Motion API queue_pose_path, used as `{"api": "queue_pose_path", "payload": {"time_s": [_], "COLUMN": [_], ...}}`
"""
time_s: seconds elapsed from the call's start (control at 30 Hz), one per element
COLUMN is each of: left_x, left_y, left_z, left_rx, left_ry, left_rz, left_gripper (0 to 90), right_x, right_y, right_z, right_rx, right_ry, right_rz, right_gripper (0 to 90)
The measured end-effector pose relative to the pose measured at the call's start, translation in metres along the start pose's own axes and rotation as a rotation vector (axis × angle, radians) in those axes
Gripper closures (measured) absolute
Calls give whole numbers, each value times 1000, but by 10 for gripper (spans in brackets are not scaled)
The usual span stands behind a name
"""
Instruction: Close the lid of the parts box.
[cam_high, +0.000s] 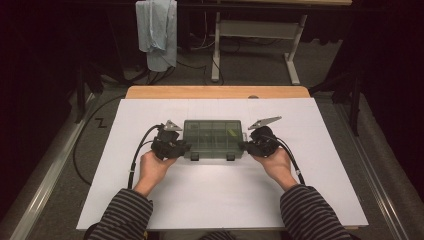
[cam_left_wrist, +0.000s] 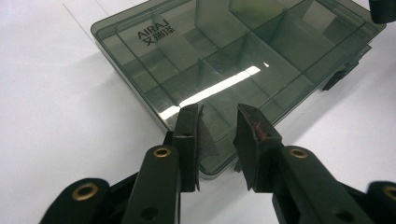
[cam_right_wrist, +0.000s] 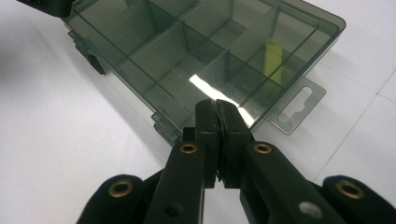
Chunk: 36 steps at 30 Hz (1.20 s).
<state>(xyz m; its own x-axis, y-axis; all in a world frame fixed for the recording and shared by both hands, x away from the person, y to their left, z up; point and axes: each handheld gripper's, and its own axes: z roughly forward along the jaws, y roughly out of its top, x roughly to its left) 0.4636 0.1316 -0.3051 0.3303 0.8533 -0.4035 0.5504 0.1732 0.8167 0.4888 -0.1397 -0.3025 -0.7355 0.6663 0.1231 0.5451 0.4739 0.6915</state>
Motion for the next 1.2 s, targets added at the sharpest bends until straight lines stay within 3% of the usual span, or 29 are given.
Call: {"api": "queue_pose_path", "payload": {"time_s": [0.4, 0.97, 1.2], "left_x": [-1, 1, 4], "left_y": [-1, 8, 11], "left_z": [-1, -26, -40], "left_rx": [-2, -99, -138], "left_ry": [-1, -3, -1], "left_rz": [-2, -26, -39], "left_gripper": [675, 510, 451], "right_x": [1, -10, -12], "right_y": [-1, -4, -10], "right_z": [0, -28, -41], "right_rx": [-3, -84, -114], "right_ry": [5, 11, -8], "right_rz": [-12, 21, 20], "right_gripper": [876, 810, 764]}}
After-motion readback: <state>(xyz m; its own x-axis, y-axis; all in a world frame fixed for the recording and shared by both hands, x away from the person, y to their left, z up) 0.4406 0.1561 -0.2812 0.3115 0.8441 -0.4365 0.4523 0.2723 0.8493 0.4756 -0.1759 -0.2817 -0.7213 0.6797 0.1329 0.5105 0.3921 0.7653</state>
